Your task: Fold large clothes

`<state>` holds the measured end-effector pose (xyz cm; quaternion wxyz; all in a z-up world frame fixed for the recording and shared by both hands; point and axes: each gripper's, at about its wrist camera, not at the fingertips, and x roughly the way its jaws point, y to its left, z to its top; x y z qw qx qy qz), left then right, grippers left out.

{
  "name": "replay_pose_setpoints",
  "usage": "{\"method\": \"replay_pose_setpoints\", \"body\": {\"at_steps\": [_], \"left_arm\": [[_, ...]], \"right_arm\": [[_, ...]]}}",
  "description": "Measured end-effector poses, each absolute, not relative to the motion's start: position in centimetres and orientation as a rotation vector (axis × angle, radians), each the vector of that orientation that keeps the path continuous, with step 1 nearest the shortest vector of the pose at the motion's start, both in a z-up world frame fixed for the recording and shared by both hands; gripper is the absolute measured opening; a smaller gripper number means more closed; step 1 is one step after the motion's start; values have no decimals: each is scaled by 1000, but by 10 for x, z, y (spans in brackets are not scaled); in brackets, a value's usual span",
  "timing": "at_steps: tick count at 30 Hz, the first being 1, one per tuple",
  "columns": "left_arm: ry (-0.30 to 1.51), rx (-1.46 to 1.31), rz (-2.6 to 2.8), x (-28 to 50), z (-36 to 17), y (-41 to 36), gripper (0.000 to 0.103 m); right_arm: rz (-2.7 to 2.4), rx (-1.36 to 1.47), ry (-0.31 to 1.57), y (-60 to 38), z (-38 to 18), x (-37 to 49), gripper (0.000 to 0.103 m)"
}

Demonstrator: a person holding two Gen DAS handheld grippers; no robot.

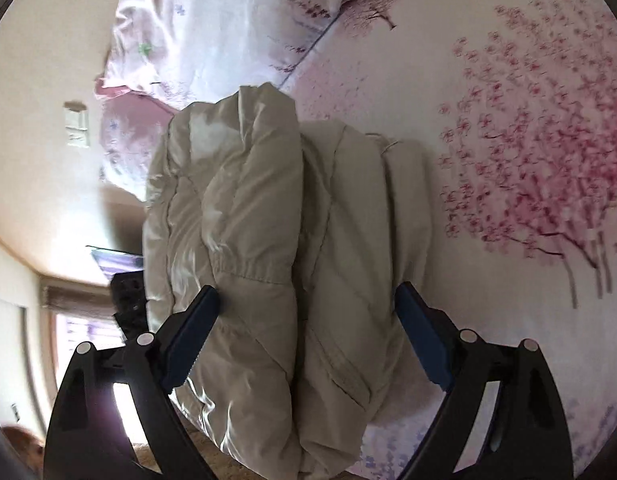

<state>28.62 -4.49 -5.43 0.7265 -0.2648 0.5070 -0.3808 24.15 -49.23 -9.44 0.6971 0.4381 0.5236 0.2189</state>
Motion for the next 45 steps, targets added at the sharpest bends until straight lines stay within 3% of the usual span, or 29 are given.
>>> {"method": "replay_pose_setpoints", "body": {"at_steps": [9, 14, 16, 19, 22, 34, 45], "left_arm": [[1152, -637, -877, 297, -65, -58, 101], [1136, -658, -875, 302, -66, -67, 101], [1102, -655, -867, 298, -64, -68, 95], [1085, -650, -872, 295, -61, -65, 79], [1066, -623, -888, 292, -55, -62, 71], [920, -628, -871, 291, -16, -12, 63], [845, -667, -694, 297, -4, 91, 62]], "right_arm": [[609, 1026, 1213, -471, -119, 251, 102], [681, 1013, 1223, -450, -119, 262, 102], [695, 999, 1203, -445, -117, 259, 91], [719, 1017, 1143, -447, -106, 250, 59], [732, 1028, 1090, -445, -96, 239, 47], [880, 1061, 942, -410, -71, 247, 37], [976, 916, 1037, -320, -44, 308, 37]]}}
